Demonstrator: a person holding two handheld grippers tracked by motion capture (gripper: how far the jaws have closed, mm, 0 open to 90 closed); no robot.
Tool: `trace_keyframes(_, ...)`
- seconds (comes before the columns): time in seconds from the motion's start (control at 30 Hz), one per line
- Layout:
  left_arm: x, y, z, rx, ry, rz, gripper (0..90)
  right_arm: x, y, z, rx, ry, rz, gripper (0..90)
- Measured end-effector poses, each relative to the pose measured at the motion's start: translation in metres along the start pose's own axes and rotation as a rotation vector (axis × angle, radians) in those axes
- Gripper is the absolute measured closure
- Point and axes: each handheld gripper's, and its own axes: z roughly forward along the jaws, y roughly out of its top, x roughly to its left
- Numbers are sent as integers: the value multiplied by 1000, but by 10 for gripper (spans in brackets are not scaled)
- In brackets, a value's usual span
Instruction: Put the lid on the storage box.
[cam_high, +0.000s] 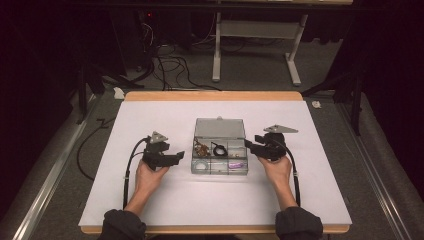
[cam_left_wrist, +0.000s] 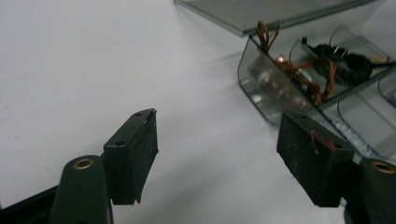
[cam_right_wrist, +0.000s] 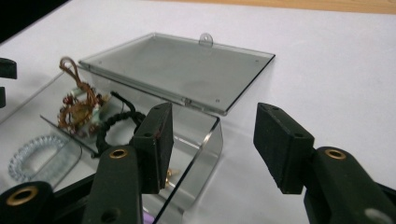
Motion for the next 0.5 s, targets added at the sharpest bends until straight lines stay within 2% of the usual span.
trace_keyframes(0.07, 3, 13, 0, -16, -11, -25, 279, -5, 5, 4, 49, 16, 38, 494)
trace_keyframes(0.17, 4, 21, 1, -32, -16, -36, 276, -7, 7, 5, 68, 11, 43, 497)
trace_keyframes(0.2, 5, 26, 3, -38, -34, -60, 277, -8, 10, 7, 72, 9, 42, 497)
trace_keyframes(0.27, 5, 32, 7, -40, -35, -54, 275, -9, 12, 9, 80, 12, 44, 497)
trace_keyframes(0.33, 5, 37, 11, -42, -48, -61, 275, -10, 16, 12, 100, 27, 82, 501)
trace_keyframes(0.37, 5, 37, 11, -42, -48, -61, 274, -10, 16, 12, 100, 27, 82, 501)
trace_keyframes(0.43, 6, 41, 16, -46, -53, -77, 274, -11, 19, 14, 89, 46, 125, 502)
trace_keyframes(0.5, 8, 49, 24, -53, -65, -119, 265, -12, 22, 18, 87, 59, 162, 503)
